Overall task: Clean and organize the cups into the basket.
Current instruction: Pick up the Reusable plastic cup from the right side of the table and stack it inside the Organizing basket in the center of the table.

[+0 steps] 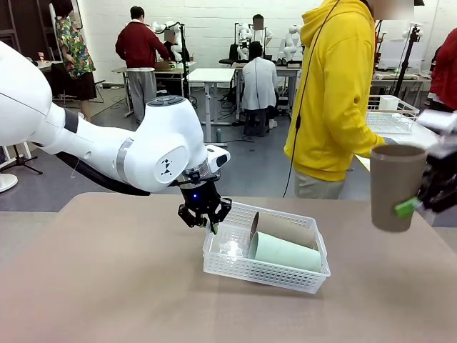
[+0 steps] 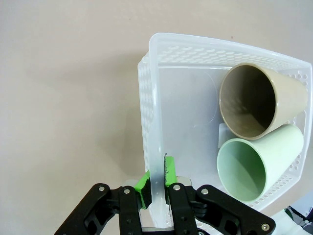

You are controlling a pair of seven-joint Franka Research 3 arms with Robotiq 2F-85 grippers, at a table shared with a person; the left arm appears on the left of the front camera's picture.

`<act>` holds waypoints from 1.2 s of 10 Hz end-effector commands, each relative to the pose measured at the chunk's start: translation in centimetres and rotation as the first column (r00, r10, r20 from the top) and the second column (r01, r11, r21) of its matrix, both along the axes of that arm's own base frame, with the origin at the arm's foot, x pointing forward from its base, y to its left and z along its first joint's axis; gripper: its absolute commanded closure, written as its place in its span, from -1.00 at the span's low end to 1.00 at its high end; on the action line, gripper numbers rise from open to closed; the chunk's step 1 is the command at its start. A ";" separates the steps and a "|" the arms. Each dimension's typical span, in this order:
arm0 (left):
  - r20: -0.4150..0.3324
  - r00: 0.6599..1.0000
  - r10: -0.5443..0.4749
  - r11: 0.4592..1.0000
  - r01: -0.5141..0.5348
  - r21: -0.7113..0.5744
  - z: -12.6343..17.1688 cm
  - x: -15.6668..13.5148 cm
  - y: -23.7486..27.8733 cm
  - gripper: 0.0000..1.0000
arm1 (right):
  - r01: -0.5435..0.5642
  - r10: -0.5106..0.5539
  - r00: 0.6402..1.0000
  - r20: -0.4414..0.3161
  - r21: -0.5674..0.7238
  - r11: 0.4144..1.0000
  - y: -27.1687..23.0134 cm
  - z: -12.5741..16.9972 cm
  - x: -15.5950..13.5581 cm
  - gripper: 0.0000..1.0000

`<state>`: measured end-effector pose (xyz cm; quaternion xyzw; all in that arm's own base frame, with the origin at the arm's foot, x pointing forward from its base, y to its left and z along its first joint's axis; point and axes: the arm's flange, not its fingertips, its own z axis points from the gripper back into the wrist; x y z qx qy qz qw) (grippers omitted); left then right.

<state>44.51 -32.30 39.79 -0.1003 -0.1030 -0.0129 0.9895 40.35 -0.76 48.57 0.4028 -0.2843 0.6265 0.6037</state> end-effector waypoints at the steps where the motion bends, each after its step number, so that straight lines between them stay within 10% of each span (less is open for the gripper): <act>1: 0.003 1.000 -0.006 1.000 0.006 -0.002 0.1 0.0 -0.1 1.00 | 0.030 -0.030 1.000 -0.006 -0.031 0.999 0.5 2.6 -0.7 1.00; 5: 0.003 1.000 -0.006 1.000 0.006 -0.002 0.1 0.0 -0.1 1.00 | 0.014 -0.013 1.000 0.011 -0.015 1.000 0.6 3.6 -1.6 1.00; 6: 0.003 1.000 -0.006 1.000 0.006 -0.002 0.1 0.0 -0.1 1.00 | 0.031 -0.031 0.999 0.011 -0.017 0.999 0.4 4.4 -2.1 -0.63; 12: 0.003 1.000 -0.006 1.000 0.006 -0.002 0.1 0.0 -0.1 1.00 | -0.059 0.093 0.995 0.027 -0.593 0.803 18.2 3.6 0.3 -0.63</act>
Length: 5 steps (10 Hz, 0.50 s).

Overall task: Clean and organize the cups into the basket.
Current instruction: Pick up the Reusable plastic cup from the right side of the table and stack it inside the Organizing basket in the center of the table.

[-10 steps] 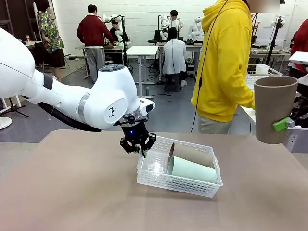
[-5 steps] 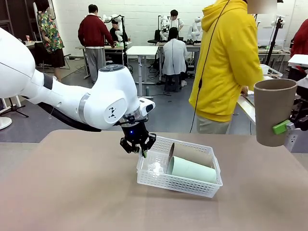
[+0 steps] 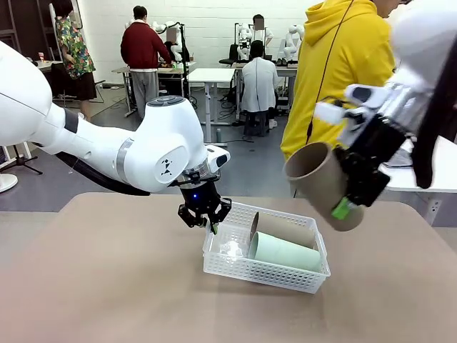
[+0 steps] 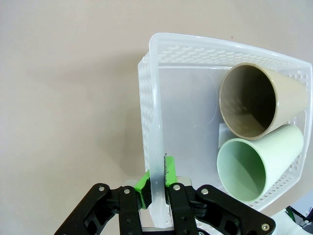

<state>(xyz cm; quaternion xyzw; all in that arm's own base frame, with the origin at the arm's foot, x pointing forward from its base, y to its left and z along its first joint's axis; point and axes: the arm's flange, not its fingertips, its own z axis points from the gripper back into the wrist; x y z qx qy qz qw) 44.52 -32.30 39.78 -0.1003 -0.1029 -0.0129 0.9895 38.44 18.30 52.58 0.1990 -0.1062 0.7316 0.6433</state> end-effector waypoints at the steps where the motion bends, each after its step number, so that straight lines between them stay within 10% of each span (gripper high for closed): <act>1: 0.003 1.000 -0.006 1.000 0.006 -0.002 0.1 0.0 -0.1 1.00 | 0.067 -0.071 0.997 -0.034 -0.109 0.992 0.2 -1.7 3.2 -0.63; 5: 0.003 1.000 -0.006 1.000 0.006 -0.002 0.1 0.0 -0.1 1.00 | 0.151 -0.158 0.987 -0.020 -0.193 0.970 4.3 -7.5 7.9 -0.63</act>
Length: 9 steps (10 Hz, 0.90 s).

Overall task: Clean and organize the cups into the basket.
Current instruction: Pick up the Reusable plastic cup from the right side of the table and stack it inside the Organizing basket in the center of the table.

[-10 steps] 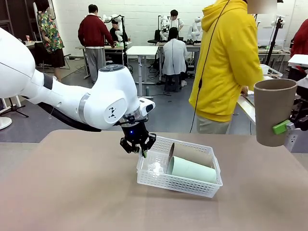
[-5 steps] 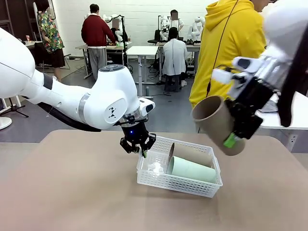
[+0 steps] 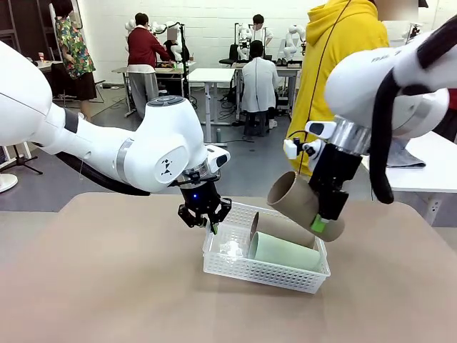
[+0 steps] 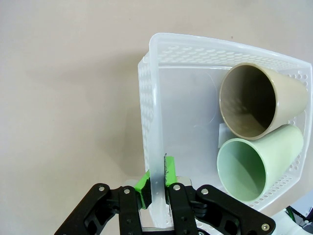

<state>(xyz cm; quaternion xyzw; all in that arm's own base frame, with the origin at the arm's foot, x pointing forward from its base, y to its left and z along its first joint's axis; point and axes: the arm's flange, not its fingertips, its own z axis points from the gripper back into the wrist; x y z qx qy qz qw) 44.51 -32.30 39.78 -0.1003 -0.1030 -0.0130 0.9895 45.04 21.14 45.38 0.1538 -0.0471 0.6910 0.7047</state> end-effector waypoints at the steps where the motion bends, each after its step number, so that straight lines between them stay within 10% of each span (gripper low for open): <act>1: 0.003 1.000 -0.006 1.000 0.006 -0.002 0.1 0.0 -0.1 1.00 | 0.037 -0.035 0.999 0.027 -0.062 0.997 2.4 -1.7 2.3 -0.63; 9: 0.003 1.000 -0.006 1.000 0.006 -0.002 0.1 0.0 -0.1 1.00 | 0.040 -0.028 0.998 0.062 -0.199 0.979 4.5 -5.3 5.2 -0.63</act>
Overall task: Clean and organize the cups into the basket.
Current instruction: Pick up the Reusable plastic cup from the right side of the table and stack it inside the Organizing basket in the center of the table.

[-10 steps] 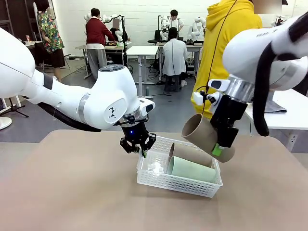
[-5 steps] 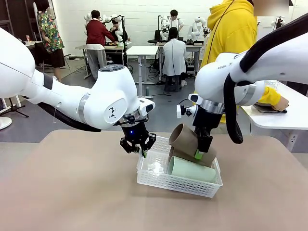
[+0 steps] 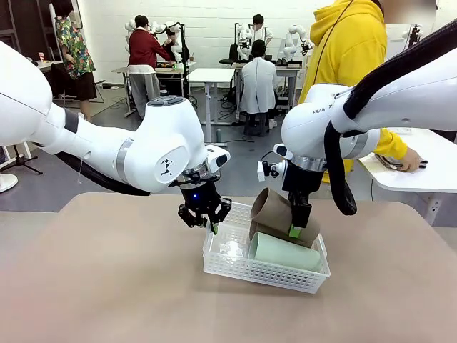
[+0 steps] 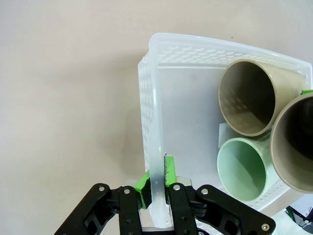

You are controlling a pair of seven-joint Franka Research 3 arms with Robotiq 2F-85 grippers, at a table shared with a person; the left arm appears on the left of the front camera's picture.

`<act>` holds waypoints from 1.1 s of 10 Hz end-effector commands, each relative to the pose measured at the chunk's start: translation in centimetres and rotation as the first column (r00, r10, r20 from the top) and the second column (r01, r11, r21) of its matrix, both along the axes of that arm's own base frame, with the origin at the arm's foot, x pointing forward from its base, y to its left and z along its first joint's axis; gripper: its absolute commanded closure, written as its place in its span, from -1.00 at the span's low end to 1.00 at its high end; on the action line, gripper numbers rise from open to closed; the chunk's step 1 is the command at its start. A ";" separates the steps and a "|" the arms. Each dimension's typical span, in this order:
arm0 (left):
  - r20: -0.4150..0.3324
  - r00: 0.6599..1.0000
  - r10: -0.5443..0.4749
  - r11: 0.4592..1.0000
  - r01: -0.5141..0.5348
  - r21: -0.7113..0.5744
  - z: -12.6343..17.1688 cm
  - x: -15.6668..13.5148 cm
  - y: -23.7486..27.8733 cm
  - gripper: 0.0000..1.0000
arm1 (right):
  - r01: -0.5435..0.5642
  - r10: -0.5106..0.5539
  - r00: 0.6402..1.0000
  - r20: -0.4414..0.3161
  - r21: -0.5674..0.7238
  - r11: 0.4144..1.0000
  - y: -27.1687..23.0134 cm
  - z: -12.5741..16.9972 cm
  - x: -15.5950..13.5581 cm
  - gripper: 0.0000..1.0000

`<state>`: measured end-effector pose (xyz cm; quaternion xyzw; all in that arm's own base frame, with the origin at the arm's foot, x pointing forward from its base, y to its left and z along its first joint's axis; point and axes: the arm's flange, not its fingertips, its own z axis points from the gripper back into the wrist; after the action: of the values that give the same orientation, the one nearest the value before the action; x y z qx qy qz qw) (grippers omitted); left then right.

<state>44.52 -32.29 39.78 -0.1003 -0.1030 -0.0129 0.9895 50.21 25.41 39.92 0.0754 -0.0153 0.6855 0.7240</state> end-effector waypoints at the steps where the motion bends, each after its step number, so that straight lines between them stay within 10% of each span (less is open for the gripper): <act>1: 0.003 1.000 -0.006 1.000 0.006 -0.002 0.1 0.0 -0.1 1.00 | -0.013 0.013 1.000 -0.010 -0.054 0.998 0.2 0.0 -0.1 -0.63; 3: 0.003 1.000 -0.006 1.000 0.006 -0.002 0.1 0.0 -0.1 1.00 | -0.039 0.038 0.999 -0.012 -0.068 0.997 0.3 -0.2 -0.3 -0.63; 4: 0.003 1.000 -0.006 1.000 0.006 -0.002 0.1 0.0 -0.1 1.00 | -0.051 0.050 0.999 -0.017 -0.068 0.996 0.4 -0.1 -0.4 -1.00; 11: 0.003 1.000 -0.006 1.000 0.006 -0.002 0.1 0.0 -0.1 1.00 | -0.059 0.056 0.998 0.032 0.089 0.994 -0.6 3.7 -1.3 -1.00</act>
<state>44.52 -32.29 39.78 -0.1003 -0.1029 -0.0129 0.9895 49.38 25.58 42.45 0.0705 -0.0240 0.6996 0.7107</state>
